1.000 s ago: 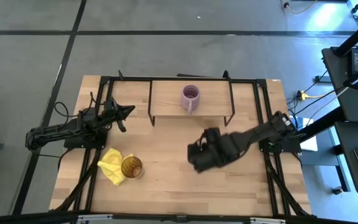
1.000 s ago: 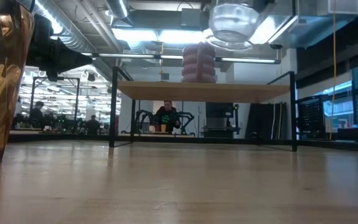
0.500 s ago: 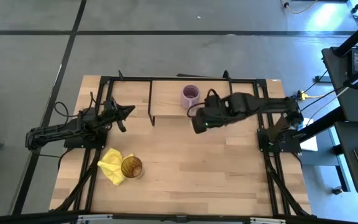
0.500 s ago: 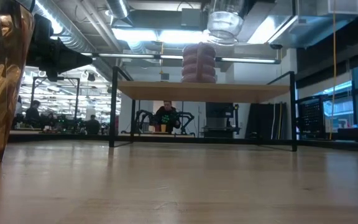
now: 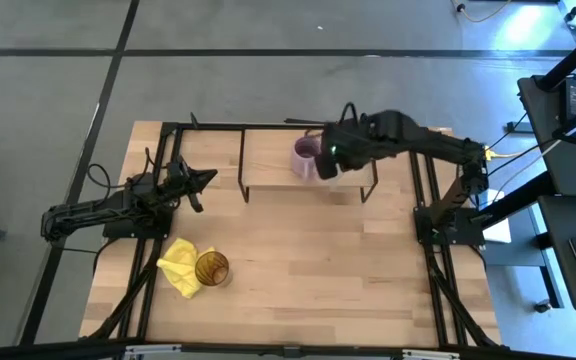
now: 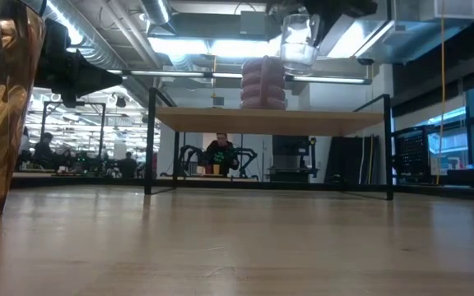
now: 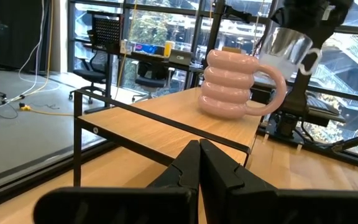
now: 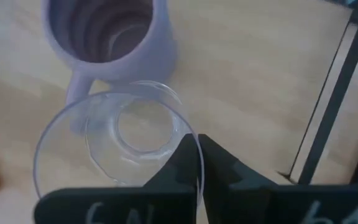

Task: Stack small to large cups/mugs on shelf
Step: Put the transparent mug on the shelf

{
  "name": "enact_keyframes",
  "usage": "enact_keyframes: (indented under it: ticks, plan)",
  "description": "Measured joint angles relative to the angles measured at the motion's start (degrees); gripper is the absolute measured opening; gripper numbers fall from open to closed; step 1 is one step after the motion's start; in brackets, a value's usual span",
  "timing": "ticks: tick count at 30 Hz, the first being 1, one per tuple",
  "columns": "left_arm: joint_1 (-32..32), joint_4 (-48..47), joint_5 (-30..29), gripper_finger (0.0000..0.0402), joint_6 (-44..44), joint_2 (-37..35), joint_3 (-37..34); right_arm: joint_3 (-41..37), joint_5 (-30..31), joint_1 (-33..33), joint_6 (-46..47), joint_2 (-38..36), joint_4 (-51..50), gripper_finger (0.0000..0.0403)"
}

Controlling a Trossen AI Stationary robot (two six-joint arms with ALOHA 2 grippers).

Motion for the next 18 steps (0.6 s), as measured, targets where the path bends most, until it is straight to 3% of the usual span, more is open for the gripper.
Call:
enact_keyframes:
  ticks: [9, 18]
  plan:
    - [0.00, 0.00, -0.02, 0.0000, 0.00, 0.00, 0.01, -2.30, -4.54, 1.19, 0.03, -6.37, 0.05, 0.0005]
    - [-0.02, 0.00, -0.02, 0.0000, 0.00, 0.00, 0.01, -23.55, -7.08, 3.06, 6.17, -18.41, -0.44, 0.0004]
